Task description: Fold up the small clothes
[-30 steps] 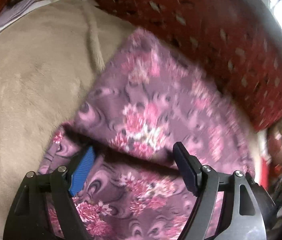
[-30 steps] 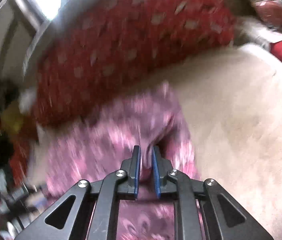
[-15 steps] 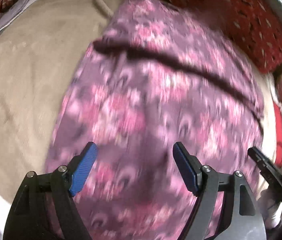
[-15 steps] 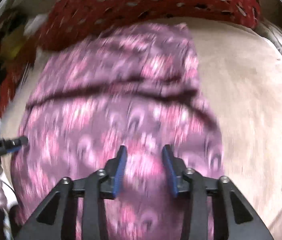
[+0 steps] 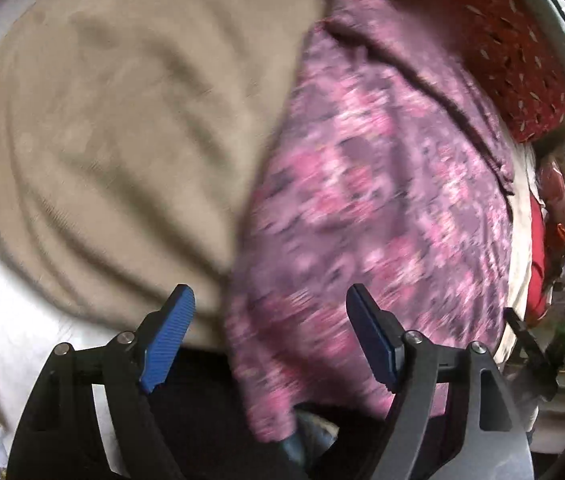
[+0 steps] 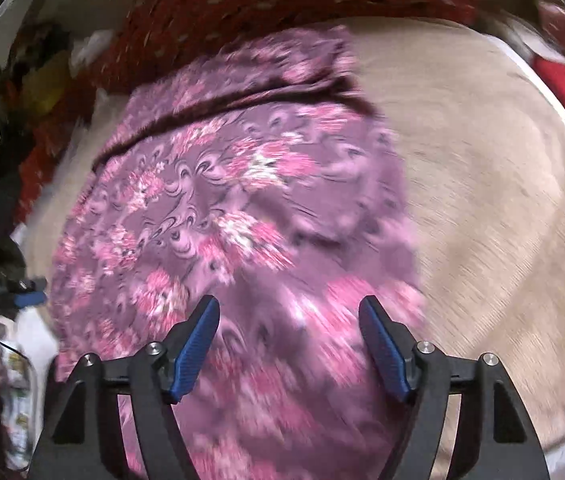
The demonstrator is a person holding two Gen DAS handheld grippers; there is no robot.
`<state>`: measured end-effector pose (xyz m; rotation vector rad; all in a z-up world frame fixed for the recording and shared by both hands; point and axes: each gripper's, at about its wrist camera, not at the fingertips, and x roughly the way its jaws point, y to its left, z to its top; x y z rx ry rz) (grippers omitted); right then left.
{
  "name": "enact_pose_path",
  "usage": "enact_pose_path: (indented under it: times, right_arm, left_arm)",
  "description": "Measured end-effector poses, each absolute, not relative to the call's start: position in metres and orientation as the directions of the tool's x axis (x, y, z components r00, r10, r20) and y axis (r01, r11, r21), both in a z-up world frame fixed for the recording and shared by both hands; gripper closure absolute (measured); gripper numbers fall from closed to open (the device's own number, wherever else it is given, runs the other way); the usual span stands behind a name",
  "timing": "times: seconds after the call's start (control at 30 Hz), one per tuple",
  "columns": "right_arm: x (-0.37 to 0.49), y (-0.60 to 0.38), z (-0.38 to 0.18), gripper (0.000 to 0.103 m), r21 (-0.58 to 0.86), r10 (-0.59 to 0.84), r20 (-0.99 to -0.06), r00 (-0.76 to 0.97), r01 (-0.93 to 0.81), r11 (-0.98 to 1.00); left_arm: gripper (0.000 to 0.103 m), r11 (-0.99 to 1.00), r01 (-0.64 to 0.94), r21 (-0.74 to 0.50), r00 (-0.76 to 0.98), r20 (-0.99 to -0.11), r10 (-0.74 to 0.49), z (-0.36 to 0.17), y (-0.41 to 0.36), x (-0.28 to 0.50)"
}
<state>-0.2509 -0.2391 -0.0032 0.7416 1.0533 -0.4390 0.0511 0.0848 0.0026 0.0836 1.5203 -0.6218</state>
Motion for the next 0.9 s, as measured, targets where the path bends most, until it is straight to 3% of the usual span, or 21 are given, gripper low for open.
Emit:
enact_pose_path:
  times: [0.2, 0.37, 0.4, 0.43, 0.47, 0.5, 0.53, 0.57, 0.67, 0.9]
  right_arm:
    - [-0.319, -0.247, 0.001, 0.029, 0.307, -0.007, -0.918, 0.396, 0.724, 0.617]
    - [-0.344, -0.234, -0.021, 0.028, 0.398, 0.115, -0.905, 0.41, 0.717, 0.572]
    - [-0.346, -0.228, -0.025, 0.029, 0.431, 0.153, -0.892, 0.426, 0.7, 0.569]
    - [-0.344, -0.222, -0.029, 0.033, 0.461, 0.184, -0.879, 0.441, 0.68, 0.57]
    - [-0.343, -0.218, -0.031, 0.047, 0.481, 0.211, -0.869, 0.448, 0.663, 0.574]
    - [-0.342, -0.213, -0.035, 0.059, 0.499, 0.241, -0.86, 0.45, 0.644, 0.58]
    - [-0.339, -0.21, -0.039, 0.09, 0.518, 0.277, -0.851, 0.445, 0.626, 0.584]
    - [-0.338, -0.209, -0.041, 0.093, 0.537, 0.31, -0.841, 0.444, 0.612, 0.581]
    - [-0.338, -0.207, -0.03, 0.093, 0.578, 0.316, -0.807, 0.499, 0.561, 0.592]
    - [-0.33, -0.226, 0.026, 0.094, 0.742, 0.297, -0.609, 0.735, 0.398, 0.539]
  left_arm:
    - [0.025, 0.806, 0.466, -0.365, -0.206, -0.931, -0.302, -0.031, 0.092, 0.022]
    - [0.028, 0.757, 0.578, -0.305, -0.196, -0.952, -0.235, -0.037, 0.067, -0.008]
    - [0.035, 0.749, 0.596, -0.29, -0.187, -0.957, -0.221, -0.037, 0.064, -0.014]
    - [0.064, 0.744, 0.605, -0.284, -0.192, -0.959, -0.209, -0.039, 0.061, -0.017]
    - [0.097, 0.736, 0.613, -0.287, -0.219, -0.957, -0.19, -0.043, 0.056, -0.023]
    - [0.101, 0.735, 0.61, -0.295, -0.257, -0.952, -0.168, -0.049, 0.055, -0.026]
    - [0.101, 0.738, 0.607, -0.295, -0.256, -0.952, -0.169, -0.049, 0.056, -0.029]
    - [0.101, 0.736, 0.604, -0.307, -0.25, -0.949, -0.191, -0.045, 0.058, -0.031]
    - [0.101, 0.71, 0.549, -0.44, -0.3, -0.897, -0.323, -0.023, 0.071, -0.027]
    - [0.101, 0.601, 0.447, -0.663, -0.31, -0.745, -0.591, 0.035, 0.079, 0.004]
